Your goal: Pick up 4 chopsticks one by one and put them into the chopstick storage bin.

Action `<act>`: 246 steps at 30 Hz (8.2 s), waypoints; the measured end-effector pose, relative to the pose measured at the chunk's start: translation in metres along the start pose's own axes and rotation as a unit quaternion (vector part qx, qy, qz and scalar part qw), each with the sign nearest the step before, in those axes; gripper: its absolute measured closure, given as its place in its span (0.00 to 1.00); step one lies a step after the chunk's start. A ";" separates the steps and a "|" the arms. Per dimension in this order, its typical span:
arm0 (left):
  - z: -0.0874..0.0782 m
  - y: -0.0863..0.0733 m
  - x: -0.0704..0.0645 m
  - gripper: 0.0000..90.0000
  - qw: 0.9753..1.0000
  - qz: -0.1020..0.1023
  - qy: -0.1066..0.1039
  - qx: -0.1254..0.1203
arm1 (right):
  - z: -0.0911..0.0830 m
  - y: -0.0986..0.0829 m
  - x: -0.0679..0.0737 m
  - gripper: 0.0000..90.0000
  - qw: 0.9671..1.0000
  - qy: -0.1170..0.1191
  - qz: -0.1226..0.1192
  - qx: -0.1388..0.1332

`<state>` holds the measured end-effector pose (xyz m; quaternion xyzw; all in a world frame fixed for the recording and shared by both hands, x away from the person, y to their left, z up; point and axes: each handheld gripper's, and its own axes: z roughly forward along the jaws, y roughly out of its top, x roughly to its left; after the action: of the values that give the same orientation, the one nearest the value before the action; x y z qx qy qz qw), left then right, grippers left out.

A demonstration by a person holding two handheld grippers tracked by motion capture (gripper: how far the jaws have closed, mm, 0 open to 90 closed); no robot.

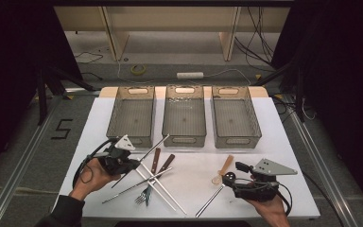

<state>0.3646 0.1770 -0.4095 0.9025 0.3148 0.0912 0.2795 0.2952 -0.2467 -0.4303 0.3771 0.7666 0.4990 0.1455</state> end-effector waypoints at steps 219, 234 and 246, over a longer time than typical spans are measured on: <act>0.039 -0.019 -0.024 0.95 0.988 0.059 -0.030 0.141 | -0.002 0.000 0.002 0.31 1.000 0.002 -0.006 0.000; 0.022 -0.010 -0.021 0.95 0.994 0.037 -0.030 0.096 | -0.001 0.000 0.002 0.31 1.000 0.001 -0.006 0.000; 0.003 -0.002 -0.007 0.95 1.000 -0.027 0.014 -0.003 | -0.001 0.000 0.002 0.31 1.000 0.001 -0.006 0.000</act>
<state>0.3593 0.1727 -0.4125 0.8917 0.3421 0.0969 0.2801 0.2932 -0.2464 -0.4299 0.3719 0.7691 0.4984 0.1475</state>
